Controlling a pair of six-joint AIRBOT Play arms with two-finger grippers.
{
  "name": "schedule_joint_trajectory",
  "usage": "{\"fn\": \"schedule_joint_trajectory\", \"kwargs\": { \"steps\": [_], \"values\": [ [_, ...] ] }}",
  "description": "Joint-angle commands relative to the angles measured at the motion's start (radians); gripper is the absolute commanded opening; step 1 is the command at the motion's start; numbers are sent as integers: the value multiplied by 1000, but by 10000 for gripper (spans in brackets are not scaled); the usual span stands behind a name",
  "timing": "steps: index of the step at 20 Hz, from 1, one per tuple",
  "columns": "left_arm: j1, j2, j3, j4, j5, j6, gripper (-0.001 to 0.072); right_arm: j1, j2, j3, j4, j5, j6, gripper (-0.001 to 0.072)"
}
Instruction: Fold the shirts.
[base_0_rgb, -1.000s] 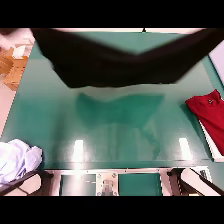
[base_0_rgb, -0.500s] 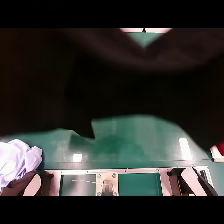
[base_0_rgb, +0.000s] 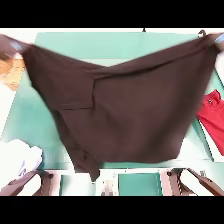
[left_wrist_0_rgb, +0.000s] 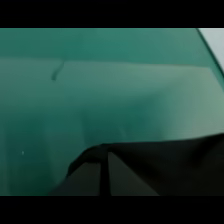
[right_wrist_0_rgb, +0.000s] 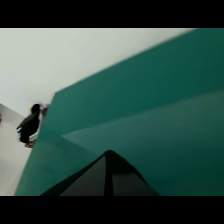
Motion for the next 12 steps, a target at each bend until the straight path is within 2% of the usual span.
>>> {"fn": "schedule_joint_trajectory", "kwargs": {
  "steps": [1, 3, 6, 7, 9, 12],
  "values": [
    [0, -245, -171, -171, 179, 194, 27, 72, -225, -160, -42, -247, -17, 12],
    [-4, -405, -113, -264, 182, 248, 27, 49, -408, -89, 38, -229, -17, 13],
    [-22, -586, 27, -286, 157, 246, 27, 36, -626, 92, 106, -137, -14, 13],
    [-21, -628, 74, -294, 155, 221, 28, 36, -680, 160, 119, -107, 0, 13],
    [-20, -674, 145, -298, 164, 180, 28, 36, -752, 271, 129, -63, 55, 13],
    [-20, -679, 185, -293, 145, 171, 28, 32, -781, 362, 127, -3, 67, 13]
  ]
}}
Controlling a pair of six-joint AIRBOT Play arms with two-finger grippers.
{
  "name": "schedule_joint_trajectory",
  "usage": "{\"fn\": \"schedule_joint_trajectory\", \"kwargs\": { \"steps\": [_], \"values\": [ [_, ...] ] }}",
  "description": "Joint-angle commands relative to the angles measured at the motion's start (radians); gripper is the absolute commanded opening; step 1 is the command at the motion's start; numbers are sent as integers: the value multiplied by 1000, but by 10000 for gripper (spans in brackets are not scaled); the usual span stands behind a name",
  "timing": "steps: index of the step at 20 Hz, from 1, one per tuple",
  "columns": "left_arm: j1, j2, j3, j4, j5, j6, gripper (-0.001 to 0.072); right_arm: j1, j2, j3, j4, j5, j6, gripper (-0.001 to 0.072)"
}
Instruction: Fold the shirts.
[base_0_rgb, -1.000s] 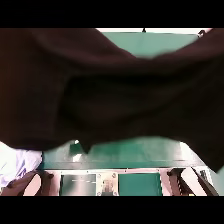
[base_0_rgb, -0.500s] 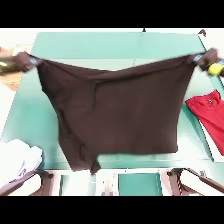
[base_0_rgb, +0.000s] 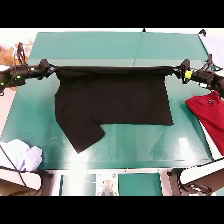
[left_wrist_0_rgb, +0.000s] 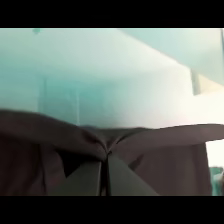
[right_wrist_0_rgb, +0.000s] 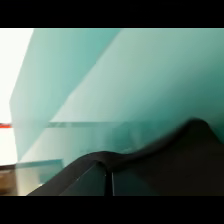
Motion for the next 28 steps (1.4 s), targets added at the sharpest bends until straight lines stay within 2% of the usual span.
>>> {"fn": "schedule_joint_trajectory", "kwargs": {
  "steps": [1, 3, 6, 8, 9, 14, 22, 28],
  "values": [
    [1, -44, 60, -5, -32, -17, 27, -11, -67, 107, 15, 101, 28, 13],
    [1, -44, 60, 83, -103, -57, 27, -32, -67, 107, -48, 197, 38, 12],
    [1, -44, 60, 333, -199, -172, 27, -52, -67, 101, -271, 320, 99, 12],
    [-2, -44, 58, 455, -216, -227, 28, -53, -67, 70, -358, 333, 114, 12],
    [-2, -44, 54, 476, -224, -227, 27, -53, -67, 45, -362, 331, 114, 12],
    [-2, -45, 6, 470, -204, -224, 28, -53, -69, -58, -378, 291, 114, 12],
    [-2, -45, -20, 437, -223, -216, 27, -53, -71, -58, -386, 306, 137, 12],
    [-2, -43, 154, 184, -203, -127, 27, -30, -71, 121, -150, 259, 110, 12]
  ]
}}
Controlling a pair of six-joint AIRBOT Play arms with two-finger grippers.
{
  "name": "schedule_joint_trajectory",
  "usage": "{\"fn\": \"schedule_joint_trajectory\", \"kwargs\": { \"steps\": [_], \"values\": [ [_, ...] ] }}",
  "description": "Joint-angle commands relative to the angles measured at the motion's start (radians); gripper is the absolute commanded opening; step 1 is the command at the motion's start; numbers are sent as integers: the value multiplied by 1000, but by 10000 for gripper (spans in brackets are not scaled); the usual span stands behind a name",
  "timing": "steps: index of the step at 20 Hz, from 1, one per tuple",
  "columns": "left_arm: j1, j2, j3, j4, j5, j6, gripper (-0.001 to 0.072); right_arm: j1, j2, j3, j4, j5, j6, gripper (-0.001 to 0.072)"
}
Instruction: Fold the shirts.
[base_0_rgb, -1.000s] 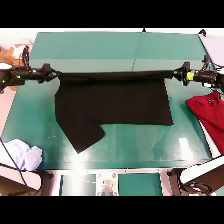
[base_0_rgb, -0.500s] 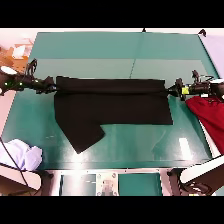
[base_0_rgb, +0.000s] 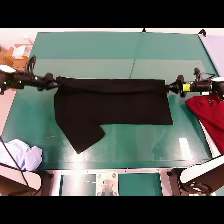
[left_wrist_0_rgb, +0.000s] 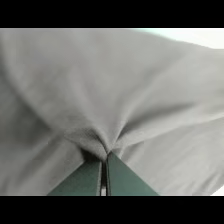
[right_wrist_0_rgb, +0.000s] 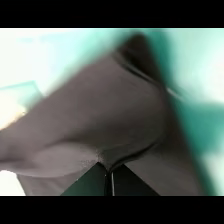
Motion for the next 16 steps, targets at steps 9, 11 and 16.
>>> {"fn": "schedule_joint_trajectory", "kwargs": {
  "steps": [9, 11, 16],
  "values": [
    [-2, -62, 158, -156, 187, 30, 27, 129, -182, 345, 176, -311, 19, 12],
    [-16, -100, 158, -155, 175, 33, 27, 128, -230, 376, 187, -307, 19, 12],
    [-47, -126, 158, -66, 97, 52, 27, 50, -259, 378, 102, -49, 38, 11]
  ]
}}
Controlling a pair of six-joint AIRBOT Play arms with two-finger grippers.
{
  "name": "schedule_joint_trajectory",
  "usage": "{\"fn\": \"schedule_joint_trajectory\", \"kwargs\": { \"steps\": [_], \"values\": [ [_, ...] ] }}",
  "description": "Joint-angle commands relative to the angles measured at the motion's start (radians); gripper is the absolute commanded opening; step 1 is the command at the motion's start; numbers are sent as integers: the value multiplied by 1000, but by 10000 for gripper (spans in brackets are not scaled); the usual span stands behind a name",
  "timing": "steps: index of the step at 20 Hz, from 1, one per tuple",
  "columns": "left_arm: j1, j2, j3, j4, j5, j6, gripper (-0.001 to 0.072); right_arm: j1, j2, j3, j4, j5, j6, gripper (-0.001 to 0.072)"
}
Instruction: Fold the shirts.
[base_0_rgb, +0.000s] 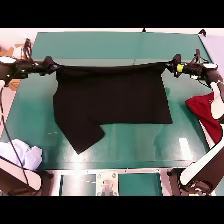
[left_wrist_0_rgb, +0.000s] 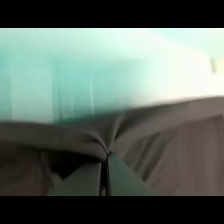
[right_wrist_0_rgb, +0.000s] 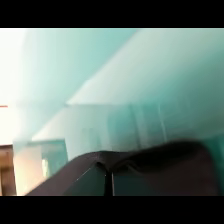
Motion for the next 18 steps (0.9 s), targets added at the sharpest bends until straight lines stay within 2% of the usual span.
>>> {"fn": "schedule_joint_trajectory", "kwargs": {
  "steps": [1, 4, 7, 13, 18],
  "values": [
    [-4, -14, 1, 72, -95, 6, 28, -67, -21, 12, -69, 216, 6, 12],
    [11, -14, 1, 119, -204, -19, 27, -127, -21, 11, -130, 375, 28, 12],
    [19, -14, 1, 157, -236, -49, 27, -141, -22, 10, -215, 433, 32, 12],
    [8, -14, -7, 297, -278, -118, 27, -83, -23, -37, -301, 434, 28, 12],
    [-37, -27, -19, 299, -251, -117, 28, -62, -22, -37, -337, 420, 54, 13]
  ]
}}
